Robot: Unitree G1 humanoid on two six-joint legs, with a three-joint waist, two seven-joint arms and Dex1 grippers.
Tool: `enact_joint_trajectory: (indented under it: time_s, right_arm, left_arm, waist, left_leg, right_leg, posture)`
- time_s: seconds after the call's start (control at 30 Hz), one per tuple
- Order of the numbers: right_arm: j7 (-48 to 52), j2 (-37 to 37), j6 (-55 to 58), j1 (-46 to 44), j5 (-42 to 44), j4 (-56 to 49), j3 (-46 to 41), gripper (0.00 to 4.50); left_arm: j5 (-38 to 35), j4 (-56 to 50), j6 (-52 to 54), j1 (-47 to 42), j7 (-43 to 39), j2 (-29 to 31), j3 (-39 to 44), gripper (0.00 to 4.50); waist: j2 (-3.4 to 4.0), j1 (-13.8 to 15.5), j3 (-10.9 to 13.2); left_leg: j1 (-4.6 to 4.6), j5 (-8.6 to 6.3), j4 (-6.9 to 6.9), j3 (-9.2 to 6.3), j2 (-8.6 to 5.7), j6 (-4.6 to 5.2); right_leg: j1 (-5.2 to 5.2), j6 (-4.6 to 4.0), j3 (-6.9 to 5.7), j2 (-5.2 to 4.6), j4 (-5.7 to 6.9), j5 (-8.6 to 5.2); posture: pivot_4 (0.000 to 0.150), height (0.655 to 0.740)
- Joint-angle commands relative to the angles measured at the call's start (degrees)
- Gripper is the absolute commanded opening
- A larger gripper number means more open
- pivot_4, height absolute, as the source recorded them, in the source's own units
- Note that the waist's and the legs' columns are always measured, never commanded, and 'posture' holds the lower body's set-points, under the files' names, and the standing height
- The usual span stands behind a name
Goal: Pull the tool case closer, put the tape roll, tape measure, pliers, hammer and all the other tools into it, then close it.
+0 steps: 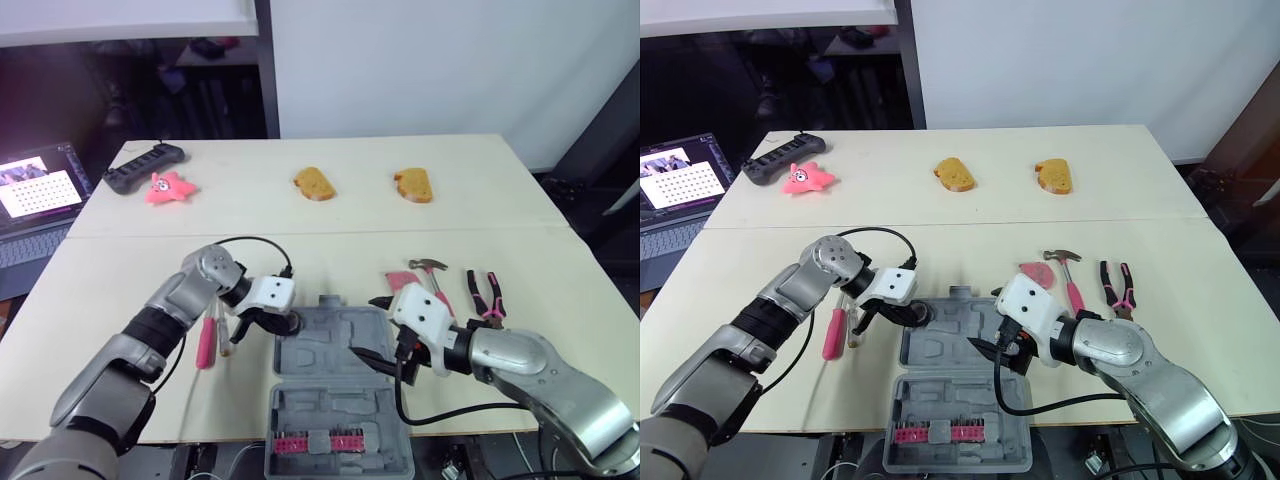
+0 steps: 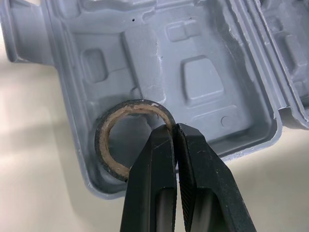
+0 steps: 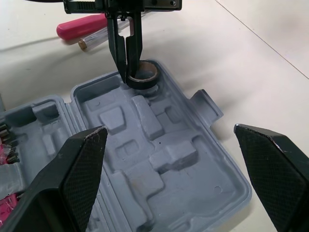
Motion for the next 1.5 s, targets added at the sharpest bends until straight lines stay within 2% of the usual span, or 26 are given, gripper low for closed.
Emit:
enact_joint_trajectory:
  time_s: [0.03,0.17,0.3,0.63,0.77,1.03,1.13,1.2,1.5]
  right_arm:
    - [-0.45,0.47,-0.01,0.0,0.66,-2.58,-1.21,4.5]
    - [-0.42,0.42,-0.05,0.06,0.72,-2.54,-1.3,4.5]
    - [-0.29,0.34,-0.16,0.14,0.79,-2.43,-1.47,4.5]
    - [-0.07,0.34,-0.46,0.32,0.63,-2.2,-1.25,4.5]
    - [-0.44,0.52,-0.48,0.76,0.45,-2.44,-1.2,4.5]
    - [-1.38,0.98,-0.66,2.02,0.35,-2.72,-1.91,4.5]
    - [-1.46,1.02,-0.56,2.2,0.44,-2.85,-2.16,4.5]
    - [-1.51,1.02,-0.48,2.27,0.49,-2.89,-2.3,4.5]
    - [-2.09,1.13,-0.22,2.54,0.44,-2.89,-2.41,4.5]
  left_arm:
    - [0.74,0.59,-1.03,-0.83,0.18,0.1,0.13,0.01]
    - [0.87,0.62,-1.76,-1.01,0.93,-0.13,0.6,1.34]
    - [0.03,-0.06,-1.55,-1.65,0.97,0.02,1.71,3.29]
    - [-6.26,-5.78,4.4,-0.8,-1.1,2.01,7.13,3.29]
    - [-8.83,-5.95,5.47,2.54,1.86,1.96,10.4,3.29]
    - [-16.88,-5.49,5.85,12.95,10.01,-2.66,19.08,3.29]
    - [-17.27,-6.25,5.62,14.45,11.41,-3.48,19.4,2.39]
    - [-17.27,-6.97,5.54,15.08,11.82,-3.6,19.23,1.46]
    - [-17.19,-3.22,1.57,16.29,12.65,-5.46,18.18,1.46]
  waist:
    - [0.0,-0.01,0.0]
    - [0.0,0.0,0.0]
    - [0.0,0.0,0.0]
    - [0.0,-0.07,0.0]
    - [0.01,-0.13,0.0]
    - [0.01,0.02,0.0]
    - [0.0,0.24,0.0]
    - [0.0,0.25,0.0]
    - [0.01,0.14,0.0]
  left_leg:
    - [0.0,0.0,0.0,0.0,0.0,0.0]
    - [0.0,0.0,0.0,0.0,0.0,0.0]
    - [-0.01,0.0,0.0,0.0,0.0,0.0]
    - [0.0,0.0,0.0,-0.01,0.01,0.0]
    - [0.0,0.0,0.0,-0.02,0.01,0.0]
    - [0.0,0.0,0.06,-0.04,0.01,0.0]
    - [-0.01,0.0,0.07,-0.05,0.01,0.0]
    - [0.0,-0.01,0.08,-0.04,0.0,0.0]
    - [0.01,-0.01,0.07,-0.04,0.0,0.01]
  right_leg:
    - [0.0,0.0,0.0,0.0,0.0,0.0]
    - [0.0,0.0,0.0,0.0,0.0,0.0]
    - [0.0,0.0,0.0,0.0,0.0,0.0]
    - [-0.01,0.0,0.0,0.0,0.01,0.0]
    - [0.0,0.0,0.0,0.0,0.0,0.0]
    - [0.0,0.0,0.0,-0.03,0.01,0.0]
    - [0.02,0.0,0.0,-0.03,0.0,0.01]
    - [0.02,0.0,0.0,-0.04,0.0,0.01]
    - [0.02,0.0,0.0,-0.04,0.0,0.01]
  posture:
    - [0.15,0.74]
    - [0.15,0.74]
    - [0.15,0.74]
    - [0.15,0.74]
    - [0.15,0.74]
    - [0.15,0.74]
    - [0.15,0.74]
    - [0.15,0.74]
    - [0.15,0.74]
